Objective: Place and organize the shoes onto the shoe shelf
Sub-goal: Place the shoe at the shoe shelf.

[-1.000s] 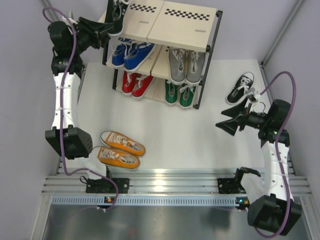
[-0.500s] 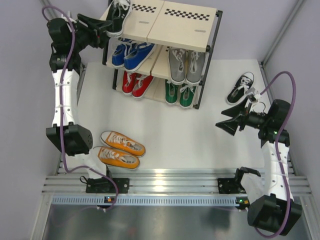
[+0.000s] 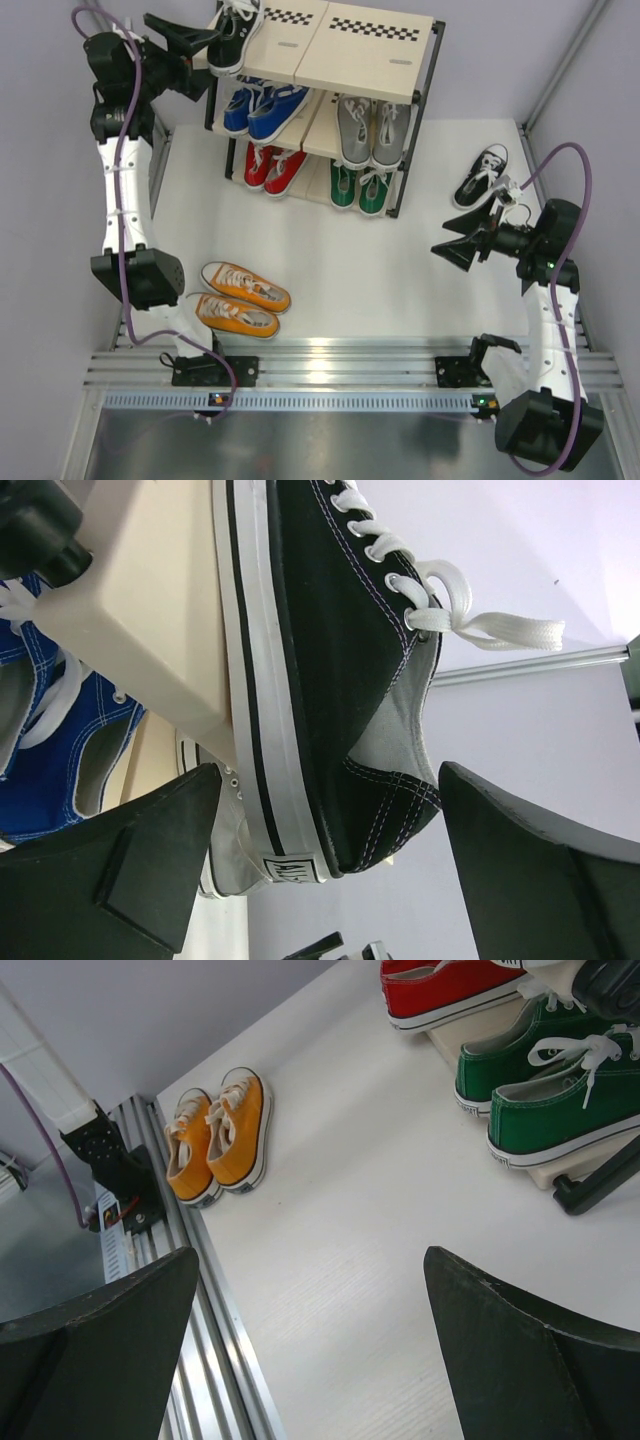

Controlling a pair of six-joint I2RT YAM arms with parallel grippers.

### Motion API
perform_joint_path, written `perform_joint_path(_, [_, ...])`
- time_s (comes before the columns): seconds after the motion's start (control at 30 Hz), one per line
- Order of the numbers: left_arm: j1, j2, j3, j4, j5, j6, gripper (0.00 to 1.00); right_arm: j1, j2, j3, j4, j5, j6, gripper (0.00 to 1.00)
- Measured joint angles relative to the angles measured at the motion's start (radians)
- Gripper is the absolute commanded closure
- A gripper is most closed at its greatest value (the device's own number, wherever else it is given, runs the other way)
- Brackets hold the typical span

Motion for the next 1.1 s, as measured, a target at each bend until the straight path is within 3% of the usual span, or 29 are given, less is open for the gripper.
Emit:
perform_joint_path(0.37, [0.018,-0.041,-0.018,-0.024,-0.032,0.058,0.02,0.000,0.000,0.001,-0.038,-0.001,-0.053,0.05])
perform_joint_path(0.63, [0.025,-0.295,-0.209,-0.050,-0.130,0.191,0.02,0.000,0.001,0.024,-0.196,0.002,-0.221,0.04])
perform_joint_path(0.9, [0.026,-0.740,-0.728,-0.024,-0.175,0.406,0.02,-0.002,0.051,0.115,-0.345,0.139,-0.385,0.06])
perform_joint_path(1.1, [0.026,-1.013,-1.207,-0.031,-0.134,0.556,0.02,-0.002,0.150,0.219,-0.361,0.468,-0.344,0.08])
